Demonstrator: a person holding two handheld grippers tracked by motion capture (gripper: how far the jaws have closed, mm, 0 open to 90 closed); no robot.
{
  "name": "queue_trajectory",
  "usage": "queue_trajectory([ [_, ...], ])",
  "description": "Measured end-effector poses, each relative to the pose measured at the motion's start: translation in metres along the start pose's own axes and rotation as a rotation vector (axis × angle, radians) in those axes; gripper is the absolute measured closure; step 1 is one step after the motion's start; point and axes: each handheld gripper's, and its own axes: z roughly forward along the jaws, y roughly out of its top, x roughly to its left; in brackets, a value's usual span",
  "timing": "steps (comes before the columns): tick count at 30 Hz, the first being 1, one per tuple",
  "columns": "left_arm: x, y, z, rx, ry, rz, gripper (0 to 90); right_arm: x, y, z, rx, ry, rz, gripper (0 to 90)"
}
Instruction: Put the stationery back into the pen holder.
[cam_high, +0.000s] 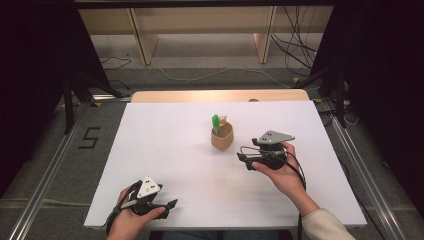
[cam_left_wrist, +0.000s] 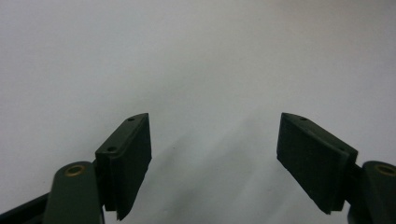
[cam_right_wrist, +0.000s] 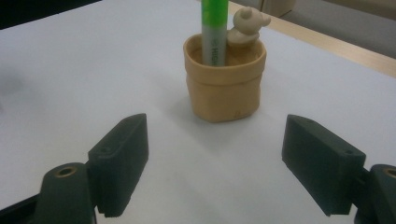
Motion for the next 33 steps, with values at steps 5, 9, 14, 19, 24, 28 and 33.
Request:
queue_trajectory([
  [5,0.0,0.0,0.0,-0.001,0.0,-0.001,26.3,-0.001,-0.006,-0.007,0.004,0.004,0.006,23.6],
  [9,0.0,0.0,0.0,-0.002,0.001,-0.001,26.3,-0.002,-0.012,-0.013,0.01,0.009,0.014,23.5],
  [14,0.0,0.0,0.0,-0.001,0.001,-0.001,26.2,-0.002,-0.019,-0.019,0.016,0.008,0.012,23.5],
  [19,0.0,0.0,0.0,-0.002,0.002,-0.002,26.2,-0.003,-0.027,-0.025,0.024,0.008,0.012,23.4],
  [24,0.0,0.0,0.0,-0.002,0.003,-0.001,26.2,-0.003,-0.035,-0.031,0.033,0.015,0.027,23.3],
  [28,0.0,0.0,0.0,-0.002,0.005,0.0,26.2,-0.003,-0.044,-0.038,0.043,0.019,0.037,23.3],
  [33,0.0,0.0,0.0,-0.002,0.004,-0.002,26.2,-0.004,-0.056,-0.044,0.048,0.028,0.046,23.1],
])
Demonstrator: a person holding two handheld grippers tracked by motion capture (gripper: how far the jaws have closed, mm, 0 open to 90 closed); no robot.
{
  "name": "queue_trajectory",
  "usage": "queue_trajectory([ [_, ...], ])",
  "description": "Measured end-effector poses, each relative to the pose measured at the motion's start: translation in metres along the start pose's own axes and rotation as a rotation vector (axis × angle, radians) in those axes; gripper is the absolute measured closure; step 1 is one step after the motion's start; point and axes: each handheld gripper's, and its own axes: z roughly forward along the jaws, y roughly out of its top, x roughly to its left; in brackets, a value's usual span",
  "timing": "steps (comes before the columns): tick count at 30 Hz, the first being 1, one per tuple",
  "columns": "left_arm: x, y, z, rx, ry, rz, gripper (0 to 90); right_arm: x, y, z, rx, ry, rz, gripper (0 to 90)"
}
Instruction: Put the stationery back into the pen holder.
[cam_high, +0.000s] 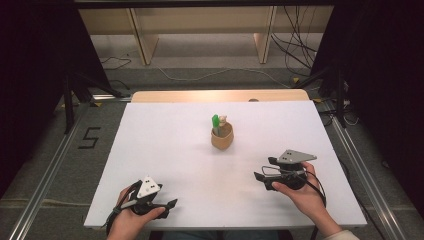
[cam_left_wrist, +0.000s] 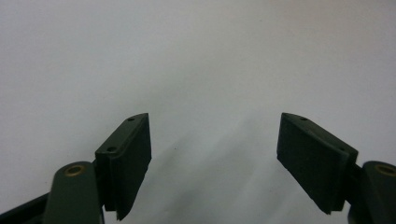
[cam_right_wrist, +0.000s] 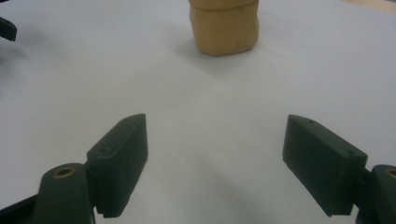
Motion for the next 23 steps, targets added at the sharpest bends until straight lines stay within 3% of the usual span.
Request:
queue_trajectory([
  [13,0.001,0.0,-0.001,-0.003,0.005,0.005,26.2,0.004,-0.027,-0.014,-0.013,0.009,0.002,21.2],
  [23,-0.001,0.002,0.0,-0.015,0.002,0.007,26.3,0.005,-0.038,-0.018,-0.019,-0.012,0.0,20.3],
])
